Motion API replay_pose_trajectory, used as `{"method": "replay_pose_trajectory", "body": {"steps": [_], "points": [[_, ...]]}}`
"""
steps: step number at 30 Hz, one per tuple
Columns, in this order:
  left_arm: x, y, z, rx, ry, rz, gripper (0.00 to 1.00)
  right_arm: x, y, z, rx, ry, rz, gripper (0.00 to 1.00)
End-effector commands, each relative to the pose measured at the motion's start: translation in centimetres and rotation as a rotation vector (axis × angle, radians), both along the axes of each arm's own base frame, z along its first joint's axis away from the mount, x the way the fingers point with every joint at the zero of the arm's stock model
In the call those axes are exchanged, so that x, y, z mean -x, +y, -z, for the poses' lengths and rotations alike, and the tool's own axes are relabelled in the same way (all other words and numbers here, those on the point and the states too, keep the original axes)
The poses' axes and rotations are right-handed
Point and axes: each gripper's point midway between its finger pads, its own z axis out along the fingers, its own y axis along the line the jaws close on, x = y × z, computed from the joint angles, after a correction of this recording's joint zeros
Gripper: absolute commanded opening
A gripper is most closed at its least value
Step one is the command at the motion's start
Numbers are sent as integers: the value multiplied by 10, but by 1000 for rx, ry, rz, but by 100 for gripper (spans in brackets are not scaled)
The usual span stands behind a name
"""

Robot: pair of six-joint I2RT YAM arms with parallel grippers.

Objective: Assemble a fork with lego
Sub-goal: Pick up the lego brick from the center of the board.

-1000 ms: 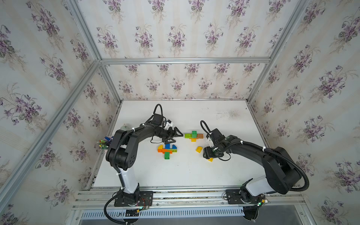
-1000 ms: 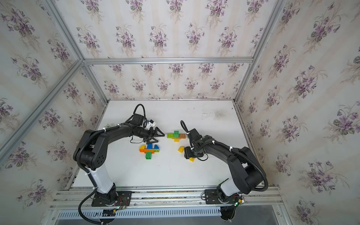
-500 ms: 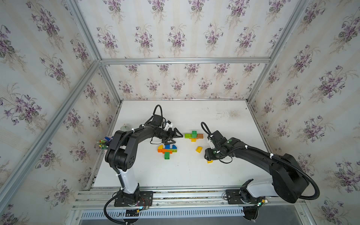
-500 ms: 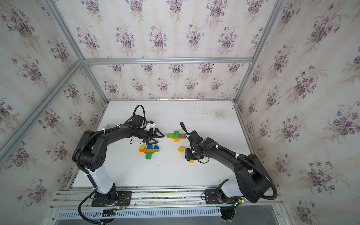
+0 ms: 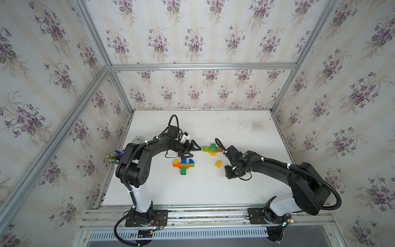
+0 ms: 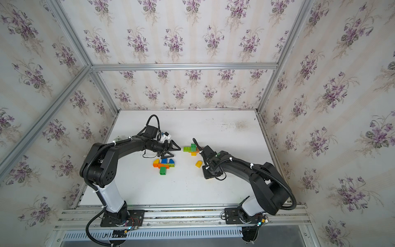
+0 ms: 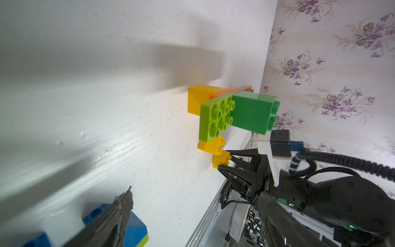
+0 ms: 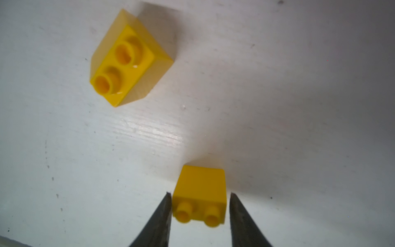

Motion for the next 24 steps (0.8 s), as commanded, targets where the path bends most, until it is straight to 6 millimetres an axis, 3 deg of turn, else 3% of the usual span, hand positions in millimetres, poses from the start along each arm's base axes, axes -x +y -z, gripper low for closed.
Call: {"method": "replay_pose_trajectory", "body": {"steps": [1, 6, 15, 18, 24], "points": [[-4, -2, -3, 10, -22, 5, 93, -4, -5, 2, 38, -11, 12, 42], [-4, -2, -1, 8, -23, 3, 95, -7, -1, 5, 42, 0, 5, 40], [-2, -6, 1, 8, -24, -6, 98, -12, -2, -5, 77, -12, -36, 26], [-3, -7, 0, 7, -22, -11, 97, -18, 10, -21, 10, -42, -64, 24], [-5, -7, -5, 6, -24, -20, 96, -36, 27, -77, -53, -188, -242, 24]]}}
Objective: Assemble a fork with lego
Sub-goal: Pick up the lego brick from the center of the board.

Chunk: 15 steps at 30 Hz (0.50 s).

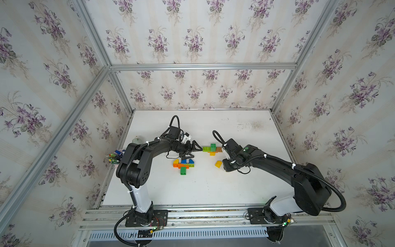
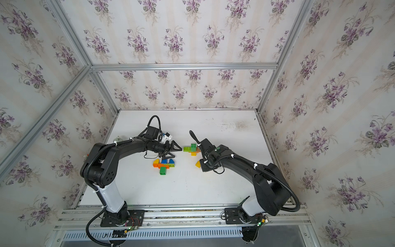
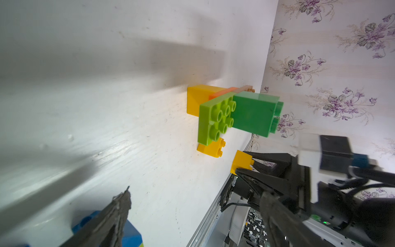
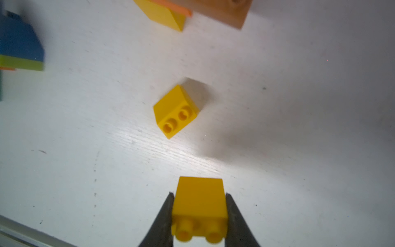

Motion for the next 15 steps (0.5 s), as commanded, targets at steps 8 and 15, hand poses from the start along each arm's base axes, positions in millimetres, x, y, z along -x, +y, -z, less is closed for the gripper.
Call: {"method": "replay_pose_trajectory", "body": {"steps": [8, 15], "points": [[-10, -3, -13, 16, -34, -19, 96, -16, -6, -60, 95, -186, -296, 25], [-14, -10, -14, 9, -14, 2, 92, -34, 2, -70, 147, -332, -522, 25]]}}
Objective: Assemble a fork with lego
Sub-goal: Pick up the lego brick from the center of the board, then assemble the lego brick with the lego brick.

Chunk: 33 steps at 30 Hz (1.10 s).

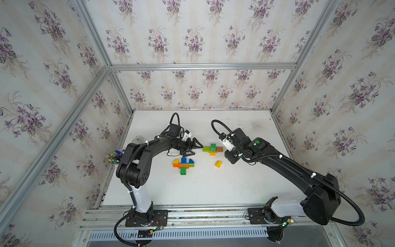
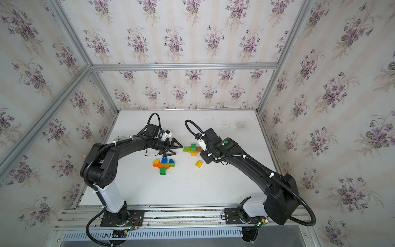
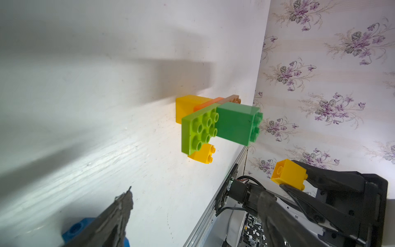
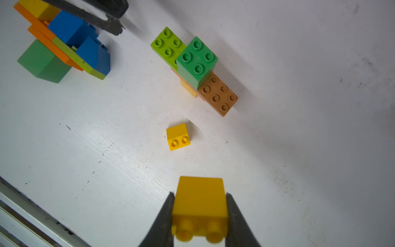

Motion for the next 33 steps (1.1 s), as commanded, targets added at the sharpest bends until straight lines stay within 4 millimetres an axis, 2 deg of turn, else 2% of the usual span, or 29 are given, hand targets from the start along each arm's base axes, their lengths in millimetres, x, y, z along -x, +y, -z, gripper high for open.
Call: {"method": "replay_pose_trajectory", "body": {"steps": [1, 4, 8, 11, 13, 14, 17, 23, 27, 33], "points": [[-1, -4, 1, -5, 16, 12, 91, -10, 2, 0, 80, -88, -173, 23], [-3, -8, 3, -9, 30, 23, 87, -20, -1, 4, 60, -73, -243, 18], [-8, -10, 7, -12, 48, 26, 83, -29, 7, -8, -8, -112, -335, 18], [-13, -14, 10, -9, 55, 18, 83, -13, 11, 4, 37, -107, -553, 17], [-15, -17, 13, -11, 59, 14, 83, -18, 11, 9, 54, -116, -559, 16], [-17, -19, 14, -16, 60, 6, 84, -26, 0, 13, 56, -101, -543, 16], [-20, -25, 17, -14, 75, -21, 84, -32, -4, 24, 70, -63, -574, 15], [-25, -33, 24, -7, 100, -107, 83, -49, 0, 19, 7, -34, -624, 13], [-26, -36, 29, 9, 113, -152, 79, -57, 2, 25, 10, 2, -651, 13], [-31, -55, 26, 106, 97, -156, 72, -64, 3, 35, 4, 26, -670, 13]]}}
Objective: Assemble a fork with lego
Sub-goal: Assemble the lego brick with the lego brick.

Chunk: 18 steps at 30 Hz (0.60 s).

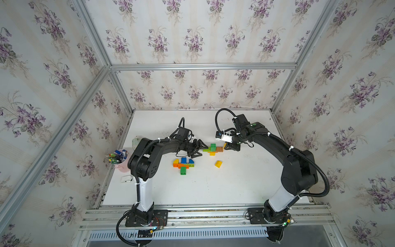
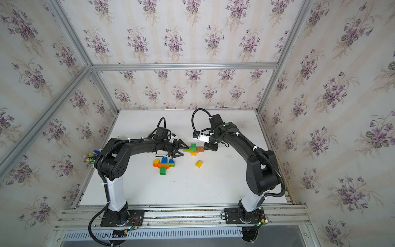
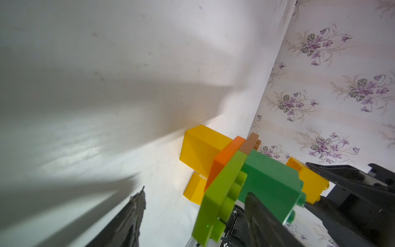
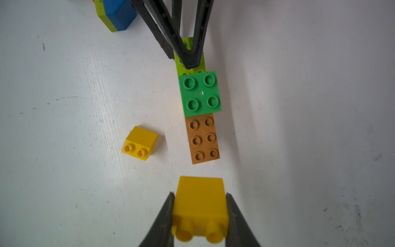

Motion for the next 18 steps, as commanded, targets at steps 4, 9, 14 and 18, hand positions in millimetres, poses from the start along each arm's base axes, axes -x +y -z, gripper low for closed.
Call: {"method": "replay_pose_trajectory", "body": {"steps": [4, 9, 14, 18], "points": [[-15, -22, -17, 97, -70, 1, 64, 2, 2, 7, -12, 32, -51, 12], [-14, -23, -12, 99, -60, 7, 58, -3, 7, 7, -36, 40, -57, 12], [-13, -21, -10, 102, -59, 0, 52, -4, 12, 11, -51, 52, -67, 11], [-14, -23, -12, 114, -67, 1, 45, -5, 14, 14, -56, 63, -74, 10]]}}
